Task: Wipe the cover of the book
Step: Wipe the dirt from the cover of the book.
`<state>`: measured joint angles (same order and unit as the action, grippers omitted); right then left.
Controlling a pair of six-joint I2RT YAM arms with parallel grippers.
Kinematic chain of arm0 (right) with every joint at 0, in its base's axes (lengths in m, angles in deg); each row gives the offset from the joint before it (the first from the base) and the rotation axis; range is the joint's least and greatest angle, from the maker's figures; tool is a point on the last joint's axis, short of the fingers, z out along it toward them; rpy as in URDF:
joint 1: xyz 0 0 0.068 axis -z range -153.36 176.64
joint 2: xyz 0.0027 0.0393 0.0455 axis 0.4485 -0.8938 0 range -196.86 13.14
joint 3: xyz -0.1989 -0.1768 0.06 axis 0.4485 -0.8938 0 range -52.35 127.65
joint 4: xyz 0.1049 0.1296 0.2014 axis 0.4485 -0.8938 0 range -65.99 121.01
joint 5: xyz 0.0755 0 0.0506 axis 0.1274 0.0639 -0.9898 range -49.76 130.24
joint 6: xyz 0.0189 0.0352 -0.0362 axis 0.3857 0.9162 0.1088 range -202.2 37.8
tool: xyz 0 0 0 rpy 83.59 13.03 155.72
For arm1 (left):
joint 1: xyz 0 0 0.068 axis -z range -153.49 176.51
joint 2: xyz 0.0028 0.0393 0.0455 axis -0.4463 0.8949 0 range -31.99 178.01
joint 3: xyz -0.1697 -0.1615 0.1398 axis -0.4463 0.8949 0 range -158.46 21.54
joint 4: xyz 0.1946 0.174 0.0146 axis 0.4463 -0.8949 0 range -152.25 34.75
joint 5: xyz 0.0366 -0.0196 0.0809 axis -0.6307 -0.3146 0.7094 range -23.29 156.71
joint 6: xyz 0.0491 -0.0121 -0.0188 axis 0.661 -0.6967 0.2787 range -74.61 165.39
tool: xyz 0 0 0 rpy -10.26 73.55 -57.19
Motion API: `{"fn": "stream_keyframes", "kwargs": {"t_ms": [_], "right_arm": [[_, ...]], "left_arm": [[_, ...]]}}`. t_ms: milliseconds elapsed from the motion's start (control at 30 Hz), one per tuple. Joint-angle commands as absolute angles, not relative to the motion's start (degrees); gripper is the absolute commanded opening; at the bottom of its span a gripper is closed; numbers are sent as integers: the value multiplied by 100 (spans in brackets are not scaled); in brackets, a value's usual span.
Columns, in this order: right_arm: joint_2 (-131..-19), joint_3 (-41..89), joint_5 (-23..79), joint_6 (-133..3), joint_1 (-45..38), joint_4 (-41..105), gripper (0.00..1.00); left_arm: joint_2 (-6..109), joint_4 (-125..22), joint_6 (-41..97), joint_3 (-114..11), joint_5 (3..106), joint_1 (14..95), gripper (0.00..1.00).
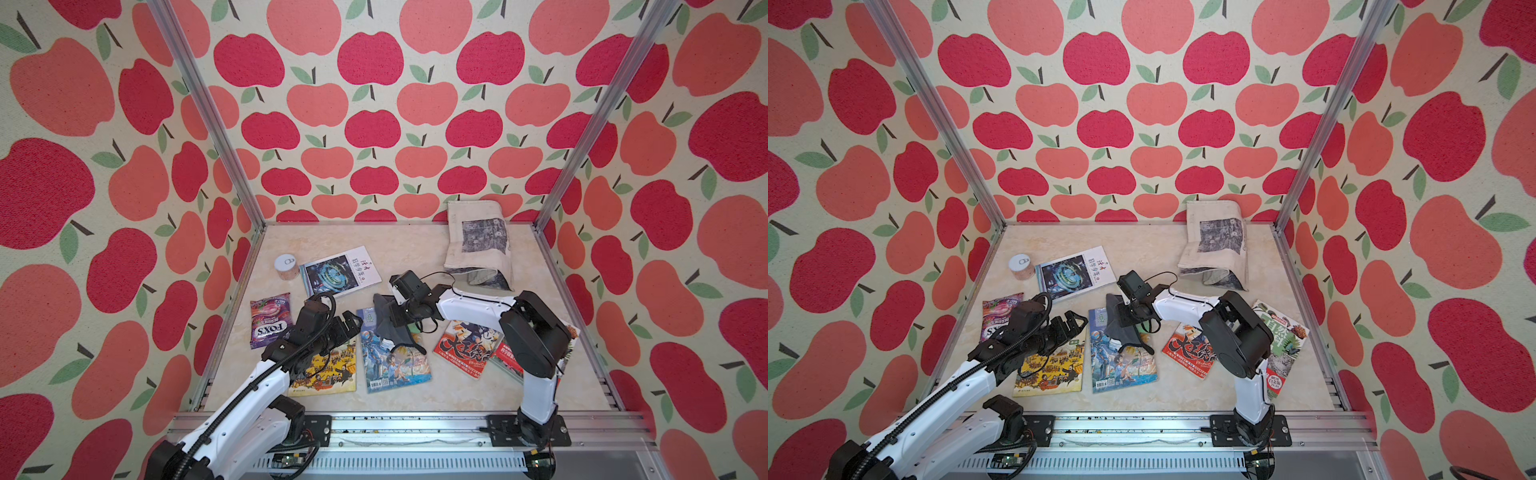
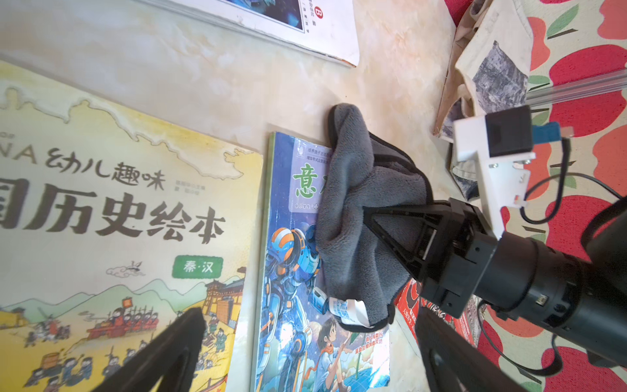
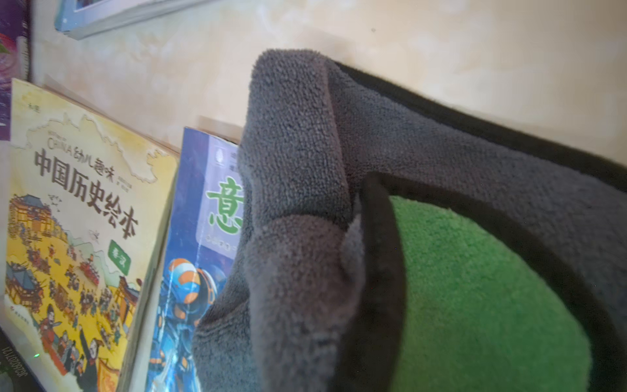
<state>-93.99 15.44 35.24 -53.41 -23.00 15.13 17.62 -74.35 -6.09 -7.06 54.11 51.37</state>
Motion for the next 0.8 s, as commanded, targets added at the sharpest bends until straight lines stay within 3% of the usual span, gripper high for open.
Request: {"fn": "stream_keyframes", "kwargs": {"t_ms": [0,333,767], "right_arm": [[-8912,1049,3711,-5473,-2080,1312,0],[-8476,769,3987,-5694,-2030,1190,0],[-10382,2740,3247,-5529,-2761,1387,0]], "left_arm": [[1895,-7445,-620,-975,5457,5120,99],[1947,-7519,-594,-1118,5550,5148,99],[1935,-7688,-559,-1220,5564,5146,99]]}}
